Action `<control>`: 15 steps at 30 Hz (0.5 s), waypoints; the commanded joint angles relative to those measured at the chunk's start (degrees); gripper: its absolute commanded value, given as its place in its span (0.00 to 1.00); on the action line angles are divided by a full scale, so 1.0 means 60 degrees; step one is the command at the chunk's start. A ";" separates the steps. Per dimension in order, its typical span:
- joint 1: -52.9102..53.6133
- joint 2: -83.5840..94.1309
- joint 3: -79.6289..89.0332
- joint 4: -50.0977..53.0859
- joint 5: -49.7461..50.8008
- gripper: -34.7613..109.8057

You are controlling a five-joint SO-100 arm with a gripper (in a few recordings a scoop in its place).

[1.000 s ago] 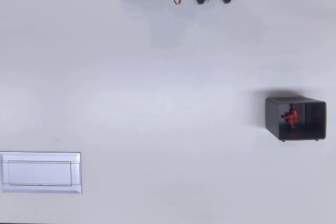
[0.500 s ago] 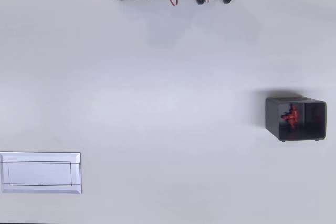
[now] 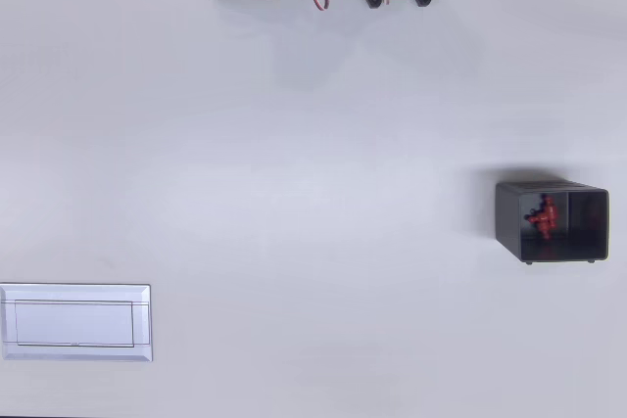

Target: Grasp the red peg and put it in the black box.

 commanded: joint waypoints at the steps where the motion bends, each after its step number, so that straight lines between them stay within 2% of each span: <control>1: 0.0117 0.0293 0.0674 -0.0088 -0.0044 0.35; 15: 0.0044 0.0337 0.0732 -0.0088 -0.0059 0.35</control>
